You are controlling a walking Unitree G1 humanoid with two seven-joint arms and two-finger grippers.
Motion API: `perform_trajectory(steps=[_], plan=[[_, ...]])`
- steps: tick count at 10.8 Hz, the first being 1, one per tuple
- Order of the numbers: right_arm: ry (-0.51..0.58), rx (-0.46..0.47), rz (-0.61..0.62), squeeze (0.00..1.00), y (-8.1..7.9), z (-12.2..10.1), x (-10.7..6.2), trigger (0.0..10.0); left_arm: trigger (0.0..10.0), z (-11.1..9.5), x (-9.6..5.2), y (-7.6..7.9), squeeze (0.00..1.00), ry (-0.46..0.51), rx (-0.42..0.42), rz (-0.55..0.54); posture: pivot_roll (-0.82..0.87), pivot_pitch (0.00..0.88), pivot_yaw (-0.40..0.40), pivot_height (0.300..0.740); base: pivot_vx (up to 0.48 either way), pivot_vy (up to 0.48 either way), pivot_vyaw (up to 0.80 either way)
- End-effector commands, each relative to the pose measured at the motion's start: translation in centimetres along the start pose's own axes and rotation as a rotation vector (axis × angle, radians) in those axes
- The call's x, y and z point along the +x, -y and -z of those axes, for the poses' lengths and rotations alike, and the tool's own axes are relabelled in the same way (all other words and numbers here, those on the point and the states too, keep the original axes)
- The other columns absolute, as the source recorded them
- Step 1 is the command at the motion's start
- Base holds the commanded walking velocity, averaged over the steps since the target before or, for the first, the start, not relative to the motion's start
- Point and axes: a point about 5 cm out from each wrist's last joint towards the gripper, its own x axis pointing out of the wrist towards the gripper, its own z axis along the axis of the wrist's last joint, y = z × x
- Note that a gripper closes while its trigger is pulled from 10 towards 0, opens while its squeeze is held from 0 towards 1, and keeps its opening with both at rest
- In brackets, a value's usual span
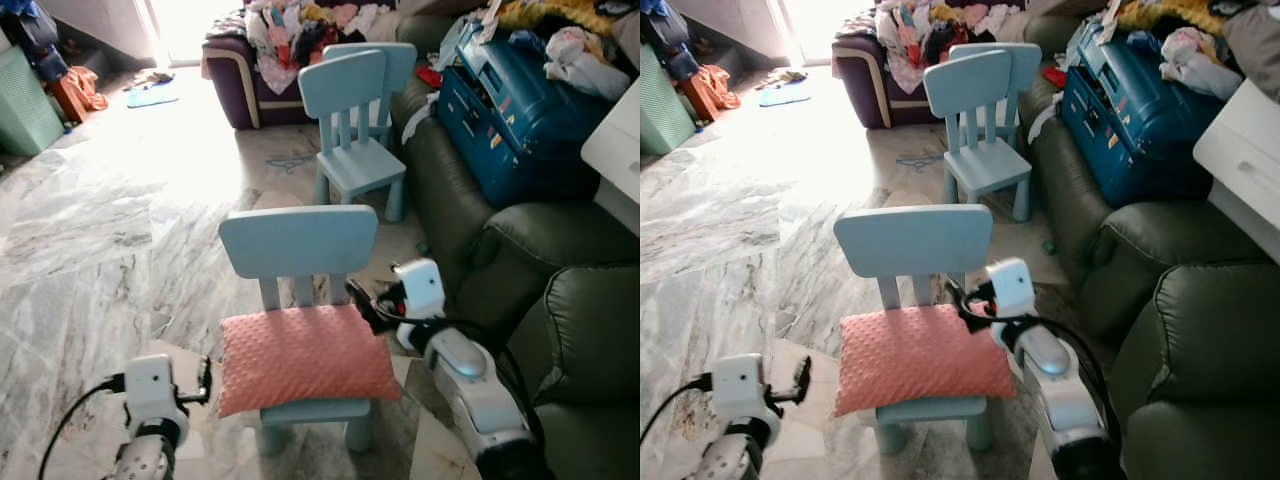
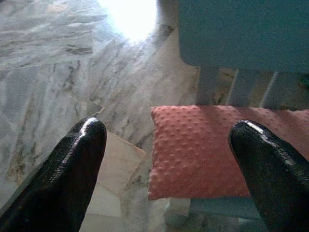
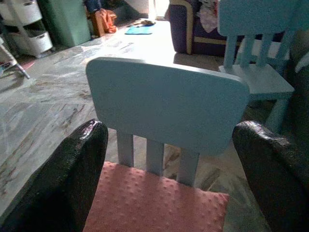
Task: Move the pillow to the sofa
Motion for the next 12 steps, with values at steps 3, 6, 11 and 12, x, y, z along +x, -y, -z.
perform_trajectory(steps=[3,6,11,12], plan=[[0.0,0.013,0.034,0.0,0.2,0.1,-0.8,10.0,10.0,0.6,-0.6,0.6,0.0,-0.029,0.034,0.083,-0.12,0.175,0.065,0.74,0.0,0.0,0.0],[-0.019,0.019,0.0,0.0,-0.1,0.4,-1.7,10.0,10.0,0.8,-1.7,-0.2,0.0,-0.004,0.018,0.032,-0.11,0.202,0.051,0.74,0.0,0.0,0.0],[0.022,-0.013,-0.132,0.0,-1.6,-1.0,-1.6,10.0,10.0,0.6,-2.3,-0.9,0.0,0.029,-0.007,-0.027,-0.11,0.201,0.025,0.74,0.0,0.0,0.0],[0.013,-0.011,-0.139,0.0,-1.7,-1.0,-1.8,10.0,10.0,0.8,-2.4,-0.8,0.0,0.026,-0.014,-0.029,-0.12,0.207,0.022,0.74,0.0,0.0,0.0]])
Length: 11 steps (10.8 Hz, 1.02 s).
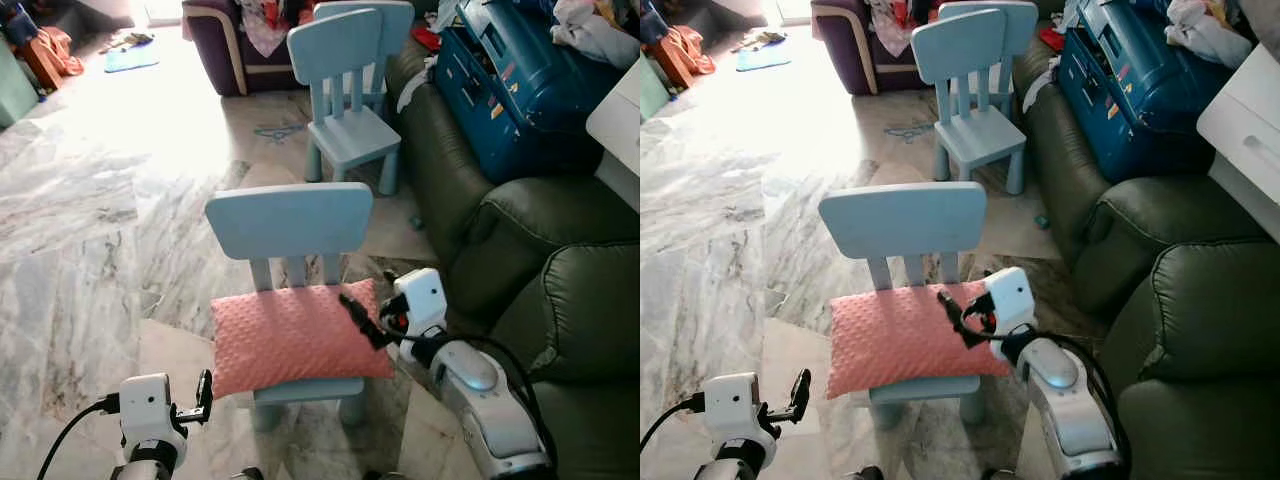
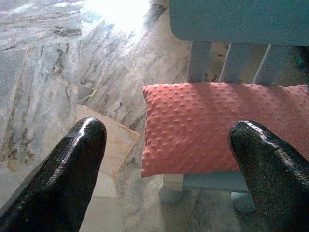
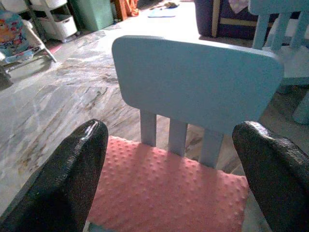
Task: Move the pillow to the sofa
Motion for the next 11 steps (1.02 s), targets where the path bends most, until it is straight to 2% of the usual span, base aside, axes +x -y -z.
perform_trajectory(steps=[1,7,11], plan=[[-0.003,-0.005,-0.011,0.0,-0.18,-0.09,-0.3,10.0,10.0,0.22,-0.42,-0.32,0.0,-0.004,-0.005,-0.02,-0.12,0.212,0.02,0.74,0.0,0.0,0.0],[-0.019,-0.02,-0.03,0.0,-0.39,-0.03,-0.74,10.0,10.0,0.77,-1.14,0.07,0.0,-0.02,-0.021,-0.017,-0.12,0.23,0.016,0.736,0.0,0.0,0.0],[-0.023,-0.019,-0.034,0.0,-0.54,-0.03,-0.84,10.0,10.0,0.86,-1.15,0.36,0.0,-0.025,-0.019,-0.005,-0.12,0.233,0.019,0.674,0.0,0.0,0.0]])
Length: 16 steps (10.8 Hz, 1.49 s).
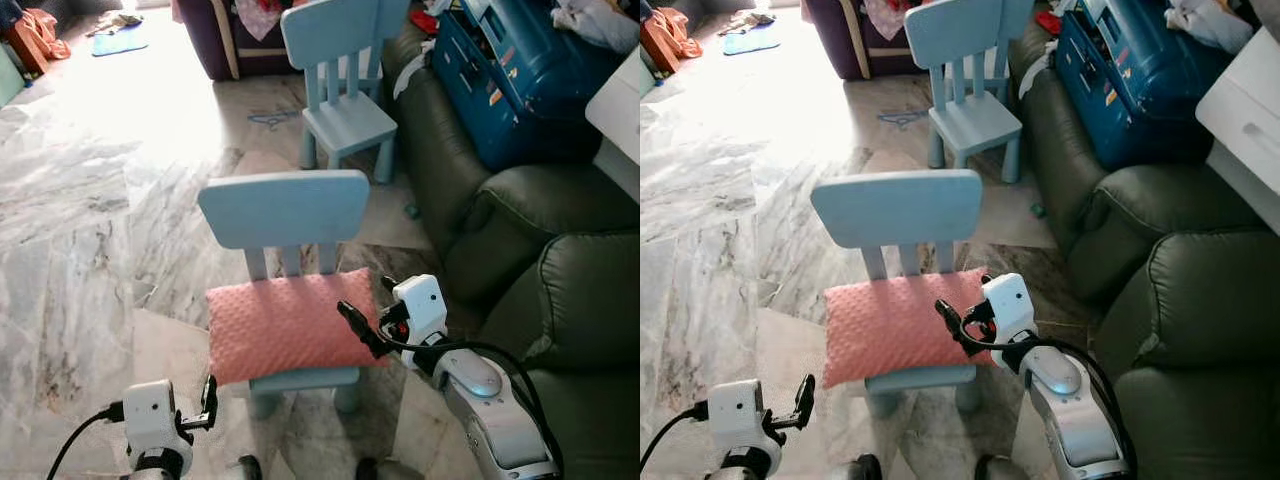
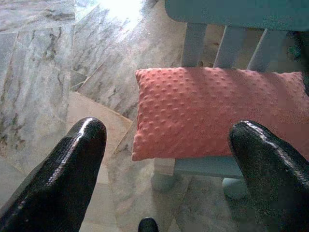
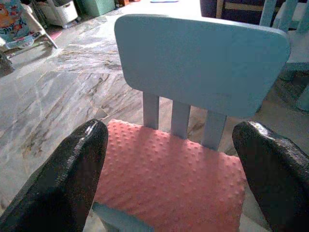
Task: Move the pillow to the sofa
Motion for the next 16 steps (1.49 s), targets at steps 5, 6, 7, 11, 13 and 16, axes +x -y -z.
perform_trajectory(steps=[5,6,7,11,13,16], plan=[[-0.004,-0.004,-0.018,0.0,-0.46,0.01,-0.26,10.0,10.0,0.36,-0.45,-0.3,0.0,-0.018,0.007,-0.009,-0.12,0.237,0.019,0.589,0.0,0.0,0.0],[-0.004,-0.004,-0.018,0.0,-0.45,0.02,-0.28,10.0,10.0,0.36,-0.46,-0.26,0.0,-0.019,0.008,-0.007,-0.12,0.238,0.019,0.574,0.0,0.0,0.0],[-0.005,-0.004,-0.017,0.0,-0.44,0.01,-0.3,10.0,10.0,0.33,-0.46,-0.24,0.0,-0.019,0.009,-0.007,-0.12,0.239,0.019,0.556,0.0,0.0,0.0],[-0.006,-0.008,-0.019,0.0,-0.45,0.0,-0.28,10.0,10.0,0.33,-0.55,-0.22,0.0,-0.02,0.009,-0.009,-0.12,0.242,0.017,0.49,0.0,0.0,0.0],[-0.001,0.0,-0.017,0.0,-0.36,-0.07,-0.26,10.0,10.0,0.35,-0.55,-0.21,0.0,-0.02,0.011,-0.011,-0.12,0.242,0.017,0.481,0.0,0.0,0.0],[0.003,-0.007,-0.019,0.0,-0.35,-0.1,-0.19,10.0,10.0,0.13,-0.46,-0.81,0.0,-0.007,0.034,-0.061,-0.12,0.239,0.016,0.481,0.0,0.0,0.0]])
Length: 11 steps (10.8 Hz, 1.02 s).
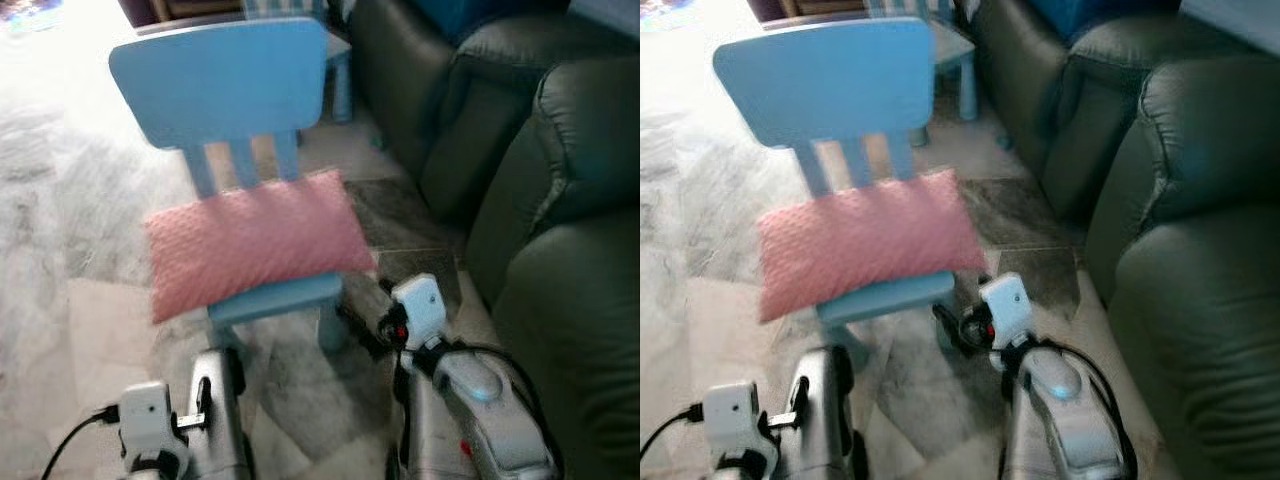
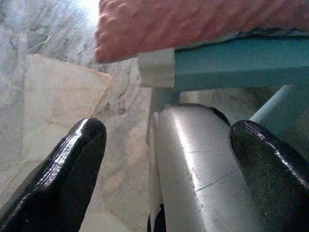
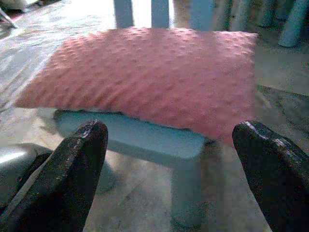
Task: Move the pillow to the sofa
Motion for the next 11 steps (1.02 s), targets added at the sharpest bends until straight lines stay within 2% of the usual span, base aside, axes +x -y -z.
perform_trajectory(steps=[1,3,4,7,8,9,10,11], plan=[[-0.008,0.002,-0.005,0.0,-0.1,0.3,0.0,10.0,10.0,0.3,-0.3,-1.0,0.0,-0.011,0.023,-0.053,-0.12,0.237,0.015,0.481,0.0,0.0,0.0],[0.005,-0.015,-0.034,0.0,-0.2,-0.1,0.2,10.0,10.0,-0.8,0.1,-2.8,0.0,0.049,0.056,-0.183,-0.12,0.236,0.017,0.481,0.0,0.0,0.0],[0.027,-0.043,-0.085,0.0,-0.3,-0.8,0.9,10.0,10.0,-1.8,0.9,-3.6,0.0,0.087,0.055,-0.213,-0.11,0.24,0.016,0.481,0.0,0.0,0.0],[0.093,-0.05,-0.076,0.0,0.7,-3.0,3.7,10.0,10.0,-3.7,3.2,-5.8,0.0,0.142,0.032,-0.317,-0.11,0.259,0.014,0.481,0.0,0.0,0.0],[0.125,-0.04,-0.075,0.0,1.0,-4.2,5.1,10.0,10.0,-4.4,4.9,-6.3,0.0,0.156,-0.015,-0.339,-0.12,0.275,0.009,0.481,0.0,0.0,0.0],[0.143,-0.033,-0.103,0.0,1.0,-5.5,6.9,10.0,10.0,-5.8,7.7,-6.4,0.0,0.17,-0.052,-0.33,-0.13,0.29,0.013,0.481,0.0,0.0,0.0],[0.16,-0.052,-0.124,0.0,0.8,-6.0,7.3,10.0,10.0,-6.5,8.5,-6.6,0.0,0.184,-0.075,-0.343,-0.14,0.302,0.014,0.481,0.0,0.0,0.0],[0.192,-0.189,-0.106,0.0,0.9,-6.8,7.6,10.0,10.0,-7.8,9.5,-7.1,0.0,0.216,-0.121,-0.368,-0.15,0.317,0.014,0.481,0.0,0.0,0.0]])
